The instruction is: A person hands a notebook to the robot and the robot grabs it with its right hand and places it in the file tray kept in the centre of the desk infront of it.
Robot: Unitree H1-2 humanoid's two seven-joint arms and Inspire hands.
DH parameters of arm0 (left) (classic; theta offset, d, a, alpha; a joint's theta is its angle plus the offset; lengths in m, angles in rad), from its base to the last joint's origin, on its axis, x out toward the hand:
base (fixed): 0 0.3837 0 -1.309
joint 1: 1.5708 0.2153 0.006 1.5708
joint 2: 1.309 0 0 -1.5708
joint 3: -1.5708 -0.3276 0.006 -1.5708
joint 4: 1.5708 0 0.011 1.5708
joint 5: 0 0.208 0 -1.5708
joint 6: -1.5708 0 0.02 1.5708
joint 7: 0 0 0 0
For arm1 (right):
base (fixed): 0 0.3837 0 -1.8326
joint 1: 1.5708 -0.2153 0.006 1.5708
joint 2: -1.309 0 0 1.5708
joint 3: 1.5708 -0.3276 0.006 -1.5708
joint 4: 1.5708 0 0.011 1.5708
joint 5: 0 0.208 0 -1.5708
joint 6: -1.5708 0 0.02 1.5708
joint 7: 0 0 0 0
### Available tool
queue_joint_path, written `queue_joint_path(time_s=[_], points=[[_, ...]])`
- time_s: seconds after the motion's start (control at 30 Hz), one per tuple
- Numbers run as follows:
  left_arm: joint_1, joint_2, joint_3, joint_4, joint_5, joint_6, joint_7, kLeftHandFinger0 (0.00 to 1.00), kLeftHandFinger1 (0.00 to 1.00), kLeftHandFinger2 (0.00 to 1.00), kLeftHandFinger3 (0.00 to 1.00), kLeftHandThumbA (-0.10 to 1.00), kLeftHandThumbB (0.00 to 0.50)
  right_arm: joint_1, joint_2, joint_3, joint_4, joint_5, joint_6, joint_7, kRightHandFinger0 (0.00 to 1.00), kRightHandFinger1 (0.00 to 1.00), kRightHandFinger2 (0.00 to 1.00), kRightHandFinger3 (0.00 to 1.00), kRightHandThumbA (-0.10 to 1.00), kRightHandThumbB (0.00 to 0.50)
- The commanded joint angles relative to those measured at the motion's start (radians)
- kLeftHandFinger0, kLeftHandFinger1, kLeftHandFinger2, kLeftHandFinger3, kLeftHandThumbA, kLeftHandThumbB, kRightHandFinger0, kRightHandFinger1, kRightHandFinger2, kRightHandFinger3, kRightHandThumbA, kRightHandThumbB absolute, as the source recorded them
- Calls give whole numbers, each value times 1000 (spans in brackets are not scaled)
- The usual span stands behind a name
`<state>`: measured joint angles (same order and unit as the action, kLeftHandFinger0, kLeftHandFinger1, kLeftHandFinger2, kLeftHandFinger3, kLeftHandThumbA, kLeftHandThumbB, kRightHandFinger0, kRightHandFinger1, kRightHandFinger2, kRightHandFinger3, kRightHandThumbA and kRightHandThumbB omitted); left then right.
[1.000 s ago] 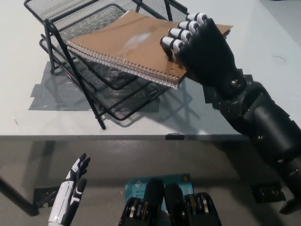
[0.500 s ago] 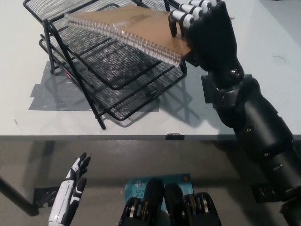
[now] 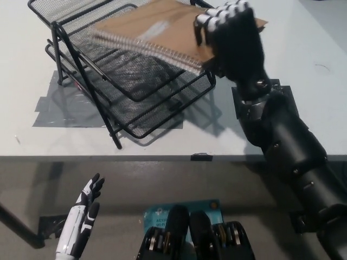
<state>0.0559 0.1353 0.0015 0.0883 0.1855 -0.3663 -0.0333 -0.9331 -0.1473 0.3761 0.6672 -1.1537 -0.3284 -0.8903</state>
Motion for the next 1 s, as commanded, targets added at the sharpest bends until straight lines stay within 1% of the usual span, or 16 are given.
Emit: queue_joint_path(time_s=[0.0, 0.03, 0.07, 0.17, 0.2, 0.33, 0.37, 0.43, 0.5, 0.57, 0.67, 0.7, 0.77, 0.83, 0.87, 0.97], points=[[-14, 8, -2, -2, -12, -44, 9, 1000, 1000, 1000, 1000, 1000, 345, -133, -39, 92, 59, -56, -50, -140, 0, 0, 196, 265, 700, 0], [-16, 9, -2, -2, -14, -42, 7, 1000, 1000, 1000, 1000, 1000, 346, -141, -45, 114, 70, -69, -54, -141, 0, 0, 203, 292, 720, 0], [-20, 11, -3, 4, -8, -50, 10, 1000, 1000, 1000, 1000, 1000, 337, -145, -59, 150, 66, -82, -63, -98, 0, 0, 232, 346, 806, 0], [-24, 14, -3, 7, -2, -55, 12, 1000, 1000, 1000, 1000, 1000, 339, -152, -71, 188, 67, -80, -71, -75, 0, 0, 222, 356, 823, 0], [-27, 17, -3, 7, 4, -54, 13, 1000, 1000, 1000, 1000, 1000, 346, -159, -75, 213, 76, -96, -61, -89, 0, 0, 162, 324, 832, 3], [-30, 19, -4, 6, -5, -47, 6, 1000, 1000, 1000, 1000, 1000, 353, -157, -80, 229, 66, -74, -51, -85, 0, 0, 136, 324, 827, 0], [-29, 18, -4, 4, -7, -43, 5, 1000, 1000, 1000, 1000, 1000, 368, -157, -80, 228, 63, -68, -53, -84, 0, 0, 151, 341, 831, 0], [-26, 16, -5, -2, -13, -37, 2, 1000, 1000, 1000, 1000, 1000, 367, -160, -79, 233, 60, -68, -48, -94, 0, 0, 168, 383, 819, 0], [-30, 16, -7, -5, -13, -34, 1, 1000, 1000, 1000, 1000, 1000, 341, -167, -70, 230, 60, -59, -52, -107, 0, 0, 170, 396, 762, 0], [-33, 17, -8, -7, -8, -40, 2, 1000, 1000, 1000, 1000, 1000, 317, -170, -61, 221, 45, -42, -56, -104, 0, 0, 158, 382, 748, 0], [-36, 16, -9, -5, -14, -42, 1, 1000, 1000, 1000, 1000, 1000, 319, -177, -54, 214, 35, -37, -48, -102, 0, 0, 165, 383, 757, 0], [-36, 16, -10, -9, -17, -36, -2, 1000, 1000, 1000, 1000, 1000, 316, -188, -45, 205, 44, -34, -34, -113, 0, 0, 231, 437, 769, 0], [-36, 16, -10, -11, -21, -32, -5, 1000, 1000, 1000, 1000, 1000, 313, -198, -38, 196, 56, -26, -30, -121, 0, 0, 236, 440, 769, 0], [-33, 15, -11, -18, -35, -22, -12, 1000, 1000, 1000, 1000, 1000, 318, -204, -27, 186, 67, -20, -13, -120, 0, 0, 228, 392, 797, 0], [-32, 16, -11, -16, -28, -29, -8, 1000, 1000, 1000, 1000, 1000, 308, -205, -16, 173, 79, -2, -18, -119, 0, 0, 201, 324, 731, 0], [-31, 20, -14, -16, -16, -34, -5, 1000, 1000, 1000, 1000, 1000, 307, -212, 16, 129, 120, 51, -25, -128, 0, 0, 165, 241, 728, 0]])
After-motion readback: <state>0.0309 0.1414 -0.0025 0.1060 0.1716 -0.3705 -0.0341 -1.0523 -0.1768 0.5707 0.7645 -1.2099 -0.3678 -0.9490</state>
